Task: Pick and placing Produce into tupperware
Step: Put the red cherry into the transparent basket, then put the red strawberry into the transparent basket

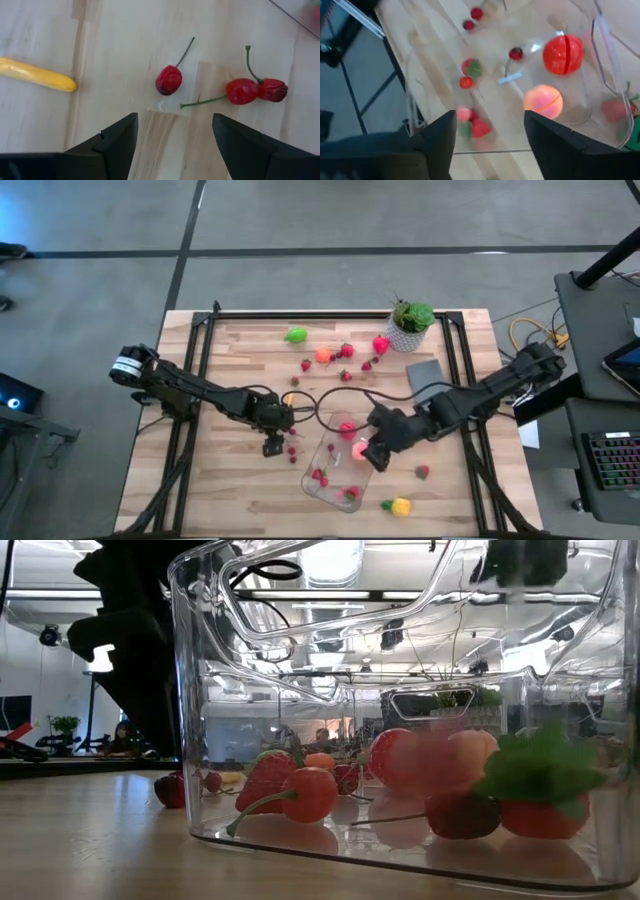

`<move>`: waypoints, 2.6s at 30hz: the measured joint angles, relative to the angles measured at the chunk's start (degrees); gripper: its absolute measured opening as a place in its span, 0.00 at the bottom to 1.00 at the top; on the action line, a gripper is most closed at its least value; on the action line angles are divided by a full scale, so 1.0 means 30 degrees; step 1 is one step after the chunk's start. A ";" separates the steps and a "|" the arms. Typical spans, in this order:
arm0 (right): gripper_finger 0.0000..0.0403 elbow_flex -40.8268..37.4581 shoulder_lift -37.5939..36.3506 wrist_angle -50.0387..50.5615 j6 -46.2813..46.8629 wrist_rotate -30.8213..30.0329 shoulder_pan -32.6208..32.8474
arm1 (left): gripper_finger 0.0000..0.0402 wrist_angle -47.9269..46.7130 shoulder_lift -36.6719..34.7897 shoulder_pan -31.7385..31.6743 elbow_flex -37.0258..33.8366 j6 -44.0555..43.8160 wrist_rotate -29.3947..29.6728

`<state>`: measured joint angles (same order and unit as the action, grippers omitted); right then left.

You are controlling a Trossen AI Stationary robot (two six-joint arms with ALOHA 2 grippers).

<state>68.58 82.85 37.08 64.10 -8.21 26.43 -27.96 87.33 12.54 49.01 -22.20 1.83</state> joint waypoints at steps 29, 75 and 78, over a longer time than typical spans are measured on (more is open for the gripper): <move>0.61 0.0297 -0.0195 0.0728 0.2993 -0.2833 0.2312 | 0.52 0.3256 0.2018 -0.0052 -0.0066 0.6237 0.1070; 0.67 0.2636 -0.1653 1.1841 0.7583 -0.7446 0.3807 | 0.27 1.0195 0.0245 -0.0103 0.3133 0.4454 0.0477; 0.71 0.2665 -0.1969 1.3135 0.8801 -0.7481 0.4646 | 0.37 1.0210 0.1214 -0.0152 0.3822 0.3327 -0.0067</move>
<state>76.58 76.94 76.49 90.50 -30.65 40.37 2.67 90.97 12.08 60.48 -12.22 1.63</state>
